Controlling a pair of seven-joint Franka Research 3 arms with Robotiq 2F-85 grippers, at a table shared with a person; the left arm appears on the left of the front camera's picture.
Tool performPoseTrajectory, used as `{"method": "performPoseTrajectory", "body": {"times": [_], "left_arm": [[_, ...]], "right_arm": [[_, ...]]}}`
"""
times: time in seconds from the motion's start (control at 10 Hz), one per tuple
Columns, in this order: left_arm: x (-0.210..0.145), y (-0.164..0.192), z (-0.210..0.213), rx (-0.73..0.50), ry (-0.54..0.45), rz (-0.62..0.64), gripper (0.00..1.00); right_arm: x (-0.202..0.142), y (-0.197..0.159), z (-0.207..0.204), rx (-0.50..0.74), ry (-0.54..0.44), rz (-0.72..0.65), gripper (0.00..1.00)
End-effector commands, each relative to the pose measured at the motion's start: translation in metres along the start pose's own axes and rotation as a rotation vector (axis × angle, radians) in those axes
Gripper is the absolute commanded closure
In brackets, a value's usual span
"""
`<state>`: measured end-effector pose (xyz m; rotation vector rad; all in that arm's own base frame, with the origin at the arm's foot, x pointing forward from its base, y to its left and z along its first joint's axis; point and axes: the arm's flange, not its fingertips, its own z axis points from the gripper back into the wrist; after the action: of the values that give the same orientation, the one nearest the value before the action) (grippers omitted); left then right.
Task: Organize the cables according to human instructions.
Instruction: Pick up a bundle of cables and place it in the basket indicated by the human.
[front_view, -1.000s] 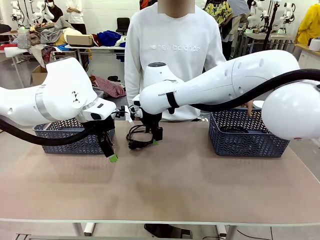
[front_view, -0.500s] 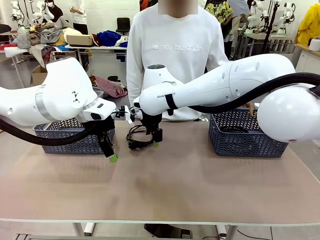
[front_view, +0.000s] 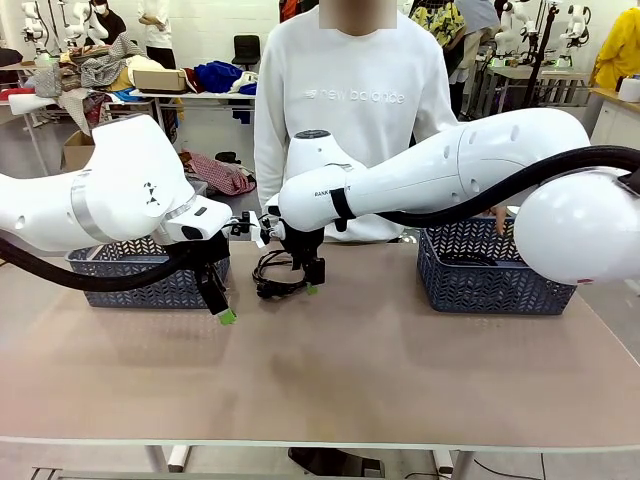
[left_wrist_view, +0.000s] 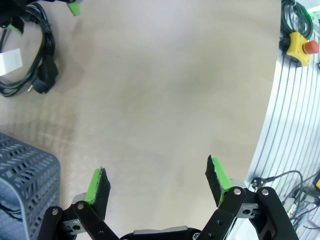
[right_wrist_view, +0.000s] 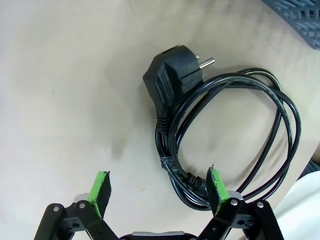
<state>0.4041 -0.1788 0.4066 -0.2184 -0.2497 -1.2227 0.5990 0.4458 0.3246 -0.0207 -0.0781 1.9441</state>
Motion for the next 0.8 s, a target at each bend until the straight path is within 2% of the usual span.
{"method": "performPoseTrajectory", "body": {"times": [0.0, 0.7], "left_arm": [[-0.0014, 0.0001, 0.0008, 0.000, -0.002, 0.007, 0.00], [-0.0014, 0.0001, 0.0008, 0.000, -0.002, 0.007, 0.00]], "right_arm": [[0.0008, -0.0015, -0.0003, -0.002, 0.001, -0.011, 0.00], [0.0104, -0.0087, -0.0088, 0.016, 0.005, -0.071, 0.00]]}}
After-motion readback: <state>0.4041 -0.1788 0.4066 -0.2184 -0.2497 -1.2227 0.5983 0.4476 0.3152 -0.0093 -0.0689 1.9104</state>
